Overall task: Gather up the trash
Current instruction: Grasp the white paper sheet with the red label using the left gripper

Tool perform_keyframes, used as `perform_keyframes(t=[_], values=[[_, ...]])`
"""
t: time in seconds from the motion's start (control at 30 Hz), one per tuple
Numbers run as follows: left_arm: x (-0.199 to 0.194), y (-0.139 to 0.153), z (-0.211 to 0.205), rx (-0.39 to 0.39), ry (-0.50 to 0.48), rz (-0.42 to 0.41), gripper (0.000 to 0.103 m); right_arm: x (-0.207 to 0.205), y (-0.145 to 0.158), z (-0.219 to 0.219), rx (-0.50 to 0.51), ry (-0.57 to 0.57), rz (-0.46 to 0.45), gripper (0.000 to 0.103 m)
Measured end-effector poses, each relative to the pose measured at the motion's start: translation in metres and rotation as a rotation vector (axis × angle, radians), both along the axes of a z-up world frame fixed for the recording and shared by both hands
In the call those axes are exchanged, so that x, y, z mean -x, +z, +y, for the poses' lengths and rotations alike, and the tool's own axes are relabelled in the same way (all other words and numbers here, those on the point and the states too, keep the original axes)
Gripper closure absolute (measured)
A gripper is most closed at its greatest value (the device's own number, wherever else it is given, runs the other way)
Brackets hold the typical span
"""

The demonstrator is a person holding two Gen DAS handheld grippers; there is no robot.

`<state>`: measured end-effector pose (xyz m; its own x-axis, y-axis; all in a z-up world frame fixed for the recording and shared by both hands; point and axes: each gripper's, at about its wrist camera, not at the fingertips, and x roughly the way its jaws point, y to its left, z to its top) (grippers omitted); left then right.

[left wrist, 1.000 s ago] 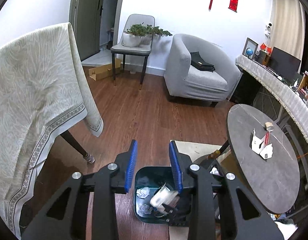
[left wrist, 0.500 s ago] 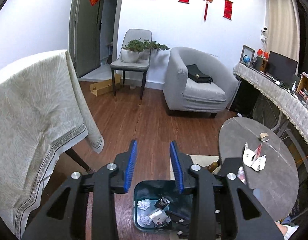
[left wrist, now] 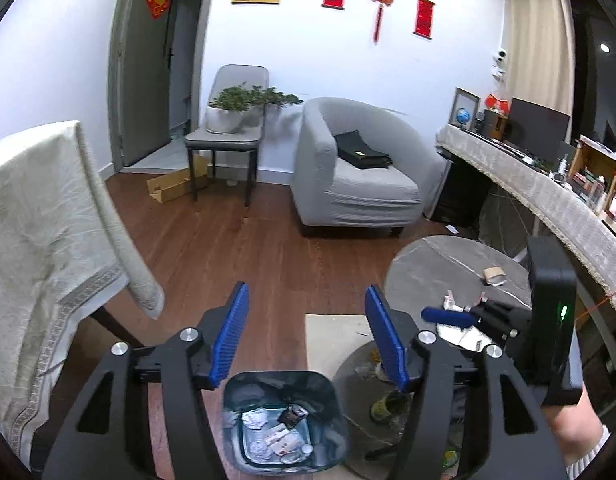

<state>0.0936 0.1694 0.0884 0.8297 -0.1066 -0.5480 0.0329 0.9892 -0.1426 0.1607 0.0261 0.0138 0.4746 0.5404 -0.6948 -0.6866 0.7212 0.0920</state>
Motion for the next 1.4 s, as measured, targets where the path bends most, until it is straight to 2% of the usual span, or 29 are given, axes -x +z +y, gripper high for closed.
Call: perform_keyframes(t=[0.33, 0.5, 0.63, 0.77, 1.07, 1.23, 1.4], values=[[-0.027, -0.022, -0.074, -0.016, -0.148, 0.048, 0.037, -0.023, 0.026, -0.093, -0.075, -0.175, -0.044, 0.023], [-0.042, -0.045, -0.113, -0.075, -0.24, 0.083, 0.037, -0.035, 0.033, -0.127, -0.095, -0.25, -0.061, 0.023], [-0.055, -0.062, -0.135, -0.09, -0.296, 0.112, 0.04, -0.047, 0.038, -0.16, -0.115, -0.318, -0.076, 0.021], [-0.068, -0.076, -0.155, -0.107, -0.348, 0.139, 0.048, -0.06, 0.037, -0.188, -0.13, -0.393, -0.072, 0.018], [-0.095, -0.095, -0.186, -0.092, -0.457, 0.184, 0.058, -0.089, 0.027, -0.221, -0.102, -0.511, -0.061, 0.01], [-0.105, -0.107, -0.205, -0.106, -0.512, 0.217, 0.061, -0.107, 0.011, -0.231, -0.063, -0.562, -0.02, 0.008], [-0.115, -0.121, -0.218, -0.12, -0.541, 0.258, 0.073, -0.121, -0.005, -0.232, -0.003, -0.601, 0.006, 0.008]])
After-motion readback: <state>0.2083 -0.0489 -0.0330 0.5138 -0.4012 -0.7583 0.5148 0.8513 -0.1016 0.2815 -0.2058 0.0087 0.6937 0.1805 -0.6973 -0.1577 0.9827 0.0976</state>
